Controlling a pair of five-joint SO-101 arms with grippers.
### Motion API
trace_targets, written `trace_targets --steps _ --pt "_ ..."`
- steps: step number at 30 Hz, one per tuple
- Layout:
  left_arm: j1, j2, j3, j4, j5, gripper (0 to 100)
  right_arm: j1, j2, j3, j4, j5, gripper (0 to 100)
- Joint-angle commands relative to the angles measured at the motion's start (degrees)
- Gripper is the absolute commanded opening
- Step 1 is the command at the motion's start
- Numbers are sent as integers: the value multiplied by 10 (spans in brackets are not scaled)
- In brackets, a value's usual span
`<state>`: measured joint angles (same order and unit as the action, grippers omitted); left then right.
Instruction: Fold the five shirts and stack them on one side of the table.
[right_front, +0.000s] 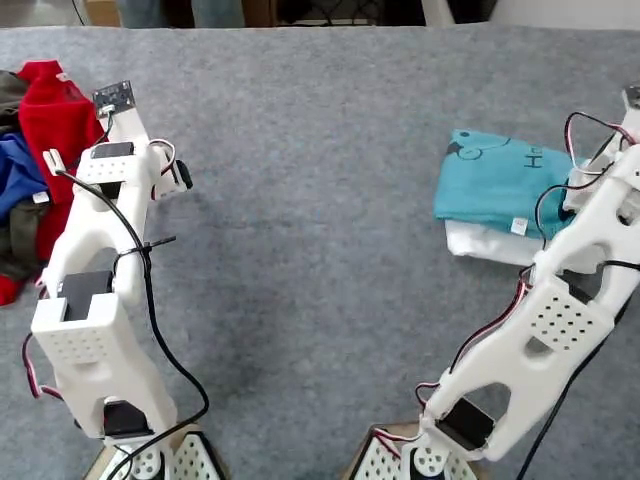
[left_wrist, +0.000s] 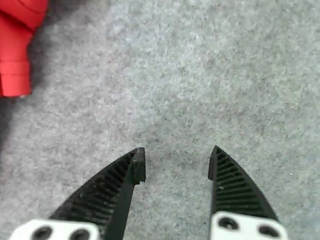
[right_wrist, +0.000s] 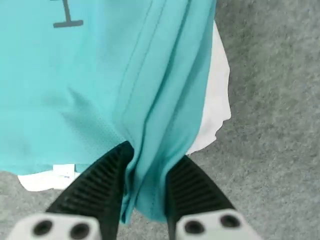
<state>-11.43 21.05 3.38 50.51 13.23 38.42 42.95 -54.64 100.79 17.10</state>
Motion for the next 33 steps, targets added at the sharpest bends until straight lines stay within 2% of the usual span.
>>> trace_targets --steps 1,10,17,19,23,25,27,30,33 --pt "5 -6 -19 -11 -6 224 16 -44 10 3 5 18" --pt "5 -6 -19 -11 -6 224 53 -44 11 3 25 18" --pt "6 -6 -20 -11 -6 223 37 -44 12 4 33 25" --pt "6 -6 -22 -11 -5 223 36 -47 12 4 37 83" --pt "5 -6 -23 -11 -6 223 28 -53 12 4 38 301" --pt "0 -12 -24 -11 -4 223 19 -66 12 4 55 371" --pt "-7 -14 -37 9 5 223 3 -84 12 4 62 362" --pt "-44 -40 -101 108 14 223 -31 -116 9 4 62 303" --pt "-109 -64 -175 176 -41 223 -60 -149 22 4 61 190"
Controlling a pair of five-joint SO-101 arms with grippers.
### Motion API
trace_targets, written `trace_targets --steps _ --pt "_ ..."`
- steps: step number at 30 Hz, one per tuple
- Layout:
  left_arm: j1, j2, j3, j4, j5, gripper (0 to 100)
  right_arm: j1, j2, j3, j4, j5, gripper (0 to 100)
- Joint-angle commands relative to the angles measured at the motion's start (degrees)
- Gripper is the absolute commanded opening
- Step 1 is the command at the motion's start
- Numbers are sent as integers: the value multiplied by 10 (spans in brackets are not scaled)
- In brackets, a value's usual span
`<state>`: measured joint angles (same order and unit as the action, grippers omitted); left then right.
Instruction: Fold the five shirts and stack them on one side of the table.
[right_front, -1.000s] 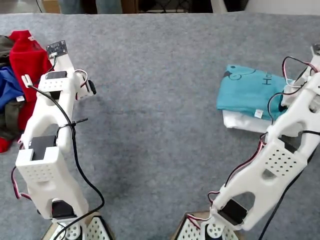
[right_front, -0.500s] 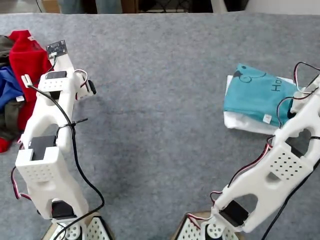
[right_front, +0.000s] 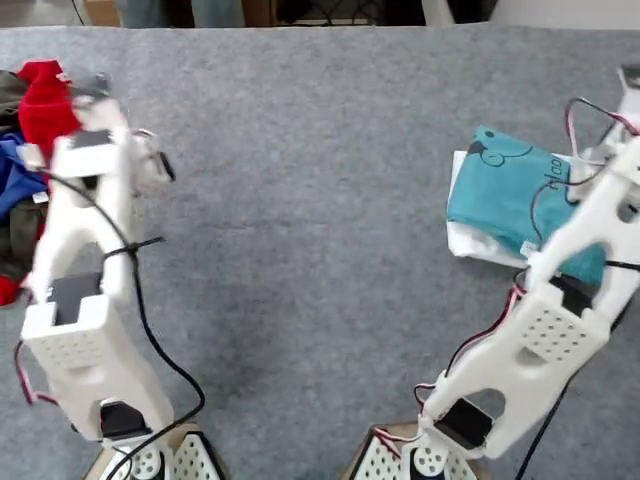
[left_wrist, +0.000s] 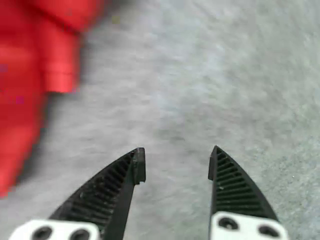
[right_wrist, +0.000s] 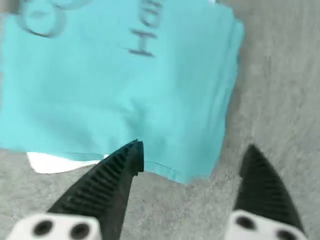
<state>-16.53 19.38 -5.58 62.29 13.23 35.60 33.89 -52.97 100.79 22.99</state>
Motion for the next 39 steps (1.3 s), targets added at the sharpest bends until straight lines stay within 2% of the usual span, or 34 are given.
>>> trace_targets --steps 1,3,7,9,12,17,21,26,28,32,37,39 --pt "-85 -52 -113 72 -68 224 -41 -67 16 4 2 129" --pt "-143 -54 -168 89 -108 227 -62 -80 39 4 -11 8" --pt "-243 -33 -257 95 -156 234 -101 -98 88 4 -51 87" --pt "-278 -14 -293 92 -171 272 -124 -109 107 4 -55 88" --pt "-305 33 -339 65 -156 313 -163 -122 129 4 -54 88" --pt "-302 169 -393 -20 -139 314 -212 -126 138 4 -54 88" --pt "-285 263 -471 -6 -136 277 -221 -126 138 4 -54 88" --pt "-282 290 -657 103 -136 76 -215 -134 138 4 -54 89" --pt "-274 291 -717 121 -139 26 -216 -139 138 4 -54 89" --pt "-257 285 -776 165 -139 29 -219 -151 138 4 -54 89" --pt "-227 285 -892 265 -140 29 -217 -155 138 4 -54 89" --pt "-208 276 -902 292 -140 29 -216 -155 139 4 -54 89"
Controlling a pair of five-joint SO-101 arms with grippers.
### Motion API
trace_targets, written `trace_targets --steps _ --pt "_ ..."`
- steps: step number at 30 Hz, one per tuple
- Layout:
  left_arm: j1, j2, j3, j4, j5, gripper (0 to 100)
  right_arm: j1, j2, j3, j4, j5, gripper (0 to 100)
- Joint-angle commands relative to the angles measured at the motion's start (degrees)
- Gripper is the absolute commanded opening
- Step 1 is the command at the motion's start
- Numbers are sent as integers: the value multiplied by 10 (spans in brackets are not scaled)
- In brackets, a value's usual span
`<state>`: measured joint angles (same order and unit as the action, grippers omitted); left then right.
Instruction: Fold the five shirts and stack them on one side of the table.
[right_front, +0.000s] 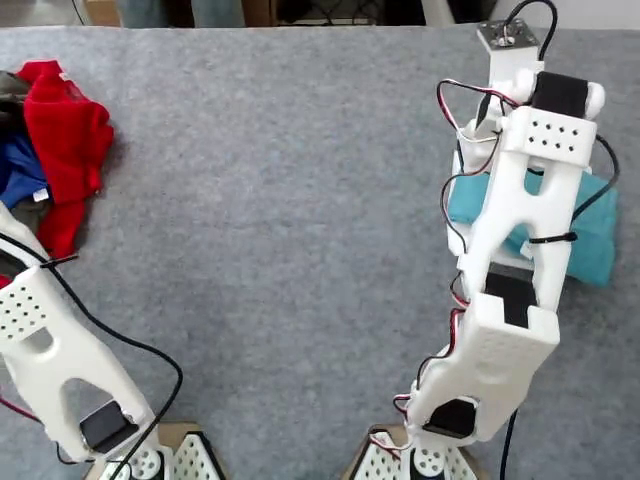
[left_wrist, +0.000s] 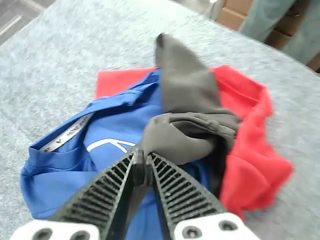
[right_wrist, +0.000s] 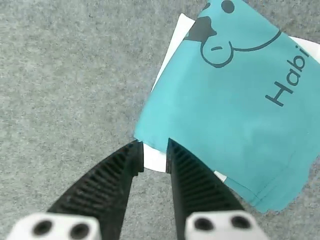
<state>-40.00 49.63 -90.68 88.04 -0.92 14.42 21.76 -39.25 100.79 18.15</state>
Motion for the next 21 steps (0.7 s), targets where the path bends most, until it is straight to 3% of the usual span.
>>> trace_targets --steps 1,8,21 --pt "39 -43 -48 40 1 29 -4 -34 7 4 -5 89" --pt "166 -260 -43 91 4 29 -9 -73 95 4 -5 89" --pt "554 -462 166 102 2 29 -5 -138 191 2 -5 89"
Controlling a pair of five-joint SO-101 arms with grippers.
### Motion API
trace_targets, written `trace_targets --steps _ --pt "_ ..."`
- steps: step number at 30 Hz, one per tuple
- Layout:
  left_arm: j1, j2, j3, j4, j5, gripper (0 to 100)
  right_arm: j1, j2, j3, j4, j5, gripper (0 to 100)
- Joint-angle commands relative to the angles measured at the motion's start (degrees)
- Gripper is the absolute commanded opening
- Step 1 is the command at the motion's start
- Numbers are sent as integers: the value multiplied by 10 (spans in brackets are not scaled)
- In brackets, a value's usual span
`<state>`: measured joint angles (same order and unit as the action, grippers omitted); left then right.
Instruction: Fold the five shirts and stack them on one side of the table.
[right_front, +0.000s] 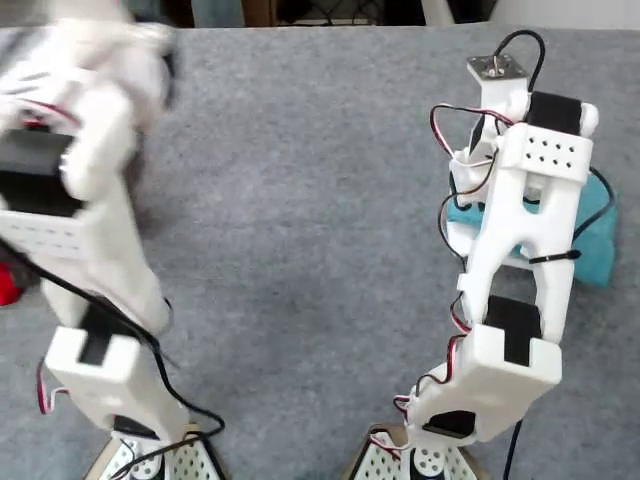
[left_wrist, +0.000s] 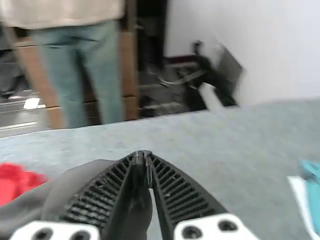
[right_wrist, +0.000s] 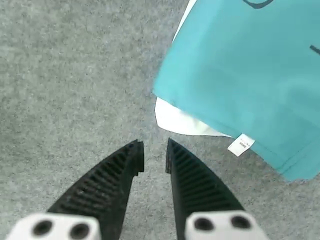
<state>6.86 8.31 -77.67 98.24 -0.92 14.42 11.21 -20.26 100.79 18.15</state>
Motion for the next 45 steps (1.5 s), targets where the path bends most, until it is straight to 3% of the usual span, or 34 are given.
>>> trace_targets --steps 1,6,9,13,15,17,18,22,25,30,34,37,39,45 --pt "116 -61 46 0 2 29 -5 -33 1 2 -5 89" --pt "307 -104 108 13 -1 30 -4 -36 -4 3 -5 89" --pt "388 -117 135 12 -12 30 -4 -36 -2 3 -5 89" --pt "427 -119 167 18 -7 42 -4 -36 -4 2 -5 92" --pt "420 -123 206 27 -11 139 -4 -36 -4 1 -6 96" --pt "385 -138 259 28 -2 298 -4 -36 -4 1 -25 138" --pt "366 -155 279 27 12 325 -4 -36 -4 1 -41 175" --pt "262 -211 322 25 37 312 -11 -36 -4 1 -54 341" --pt "138 -245 354 25 33 312 -44 -36 -1 1 -60 432" --pt "-160 -262 543 9 37 312 -189 -36 33 4 -100 466" --pt "-335 -225 756 -141 33 312 -353 -27 102 -6 -111 466" --pt "-384 -161 911 -351 36 309 -447 -3 154 -47 -120 466" --pt "-400 -123 960 -432 37 308 -483 21 178 -72 -120 466" --pt "-434 -16 937 -505 104 305 -531 120 199 -95 -118 466"
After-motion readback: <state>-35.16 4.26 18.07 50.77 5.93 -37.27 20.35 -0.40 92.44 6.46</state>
